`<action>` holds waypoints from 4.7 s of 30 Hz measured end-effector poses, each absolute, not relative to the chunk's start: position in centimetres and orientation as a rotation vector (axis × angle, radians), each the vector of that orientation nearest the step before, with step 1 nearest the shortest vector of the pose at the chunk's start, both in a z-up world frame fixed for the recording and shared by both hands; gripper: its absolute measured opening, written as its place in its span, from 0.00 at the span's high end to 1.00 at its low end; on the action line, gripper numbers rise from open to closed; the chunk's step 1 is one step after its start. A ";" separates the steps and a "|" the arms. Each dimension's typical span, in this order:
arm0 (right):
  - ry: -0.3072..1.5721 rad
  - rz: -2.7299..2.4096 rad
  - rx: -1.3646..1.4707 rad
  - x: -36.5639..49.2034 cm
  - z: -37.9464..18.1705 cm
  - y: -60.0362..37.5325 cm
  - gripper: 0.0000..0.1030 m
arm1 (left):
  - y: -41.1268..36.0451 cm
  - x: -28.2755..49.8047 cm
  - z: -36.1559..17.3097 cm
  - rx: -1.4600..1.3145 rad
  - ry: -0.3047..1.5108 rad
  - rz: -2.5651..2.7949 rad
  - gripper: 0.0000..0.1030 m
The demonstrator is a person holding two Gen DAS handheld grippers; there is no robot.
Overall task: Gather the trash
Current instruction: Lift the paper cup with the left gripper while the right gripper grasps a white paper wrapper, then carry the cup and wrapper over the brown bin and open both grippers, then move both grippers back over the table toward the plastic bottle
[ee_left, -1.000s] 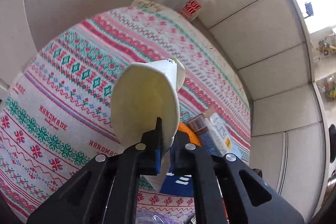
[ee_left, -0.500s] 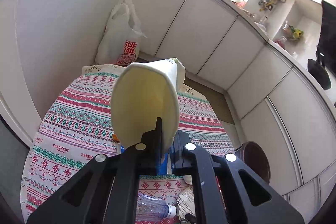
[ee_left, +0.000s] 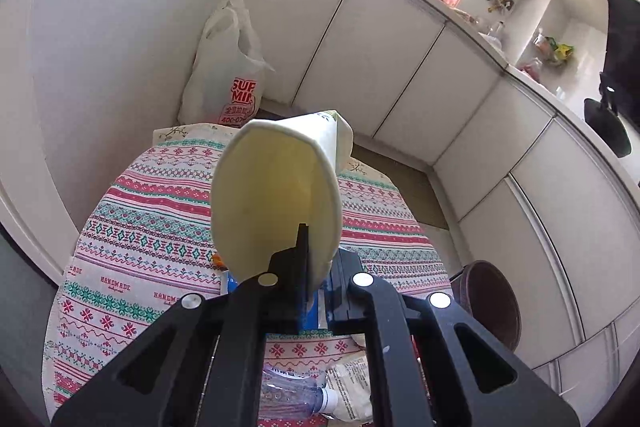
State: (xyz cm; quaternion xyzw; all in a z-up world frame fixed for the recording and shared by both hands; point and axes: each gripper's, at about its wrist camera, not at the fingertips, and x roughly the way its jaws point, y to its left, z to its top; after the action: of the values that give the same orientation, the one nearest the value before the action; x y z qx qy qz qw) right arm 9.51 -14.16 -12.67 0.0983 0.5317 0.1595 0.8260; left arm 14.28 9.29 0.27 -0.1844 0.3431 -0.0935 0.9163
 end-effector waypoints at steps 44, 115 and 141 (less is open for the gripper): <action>0.590 -0.464 0.195 10.3 -1.6 -40.6 0.95 | -12.0 16.0 1.1 -0.223 0.673 -0.501 0.94; 0.537 -0.419 0.081 5.8 4.1 -29.3 0.07 | -8.5 12.5 1.4 -0.089 0.834 -0.246 0.12; 0.781 -0.117 0.004 11.4 0.5 -19.1 0.07 | 13.0 16.0 -6.2 -0.440 1.061 -0.007 0.09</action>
State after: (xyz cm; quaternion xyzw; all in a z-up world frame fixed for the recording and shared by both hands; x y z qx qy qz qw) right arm 11.40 -19.15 0.46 0.0021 0.3802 -0.0568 0.9231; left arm 16.02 12.96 -6.20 -0.2083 0.5018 -0.0031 0.8395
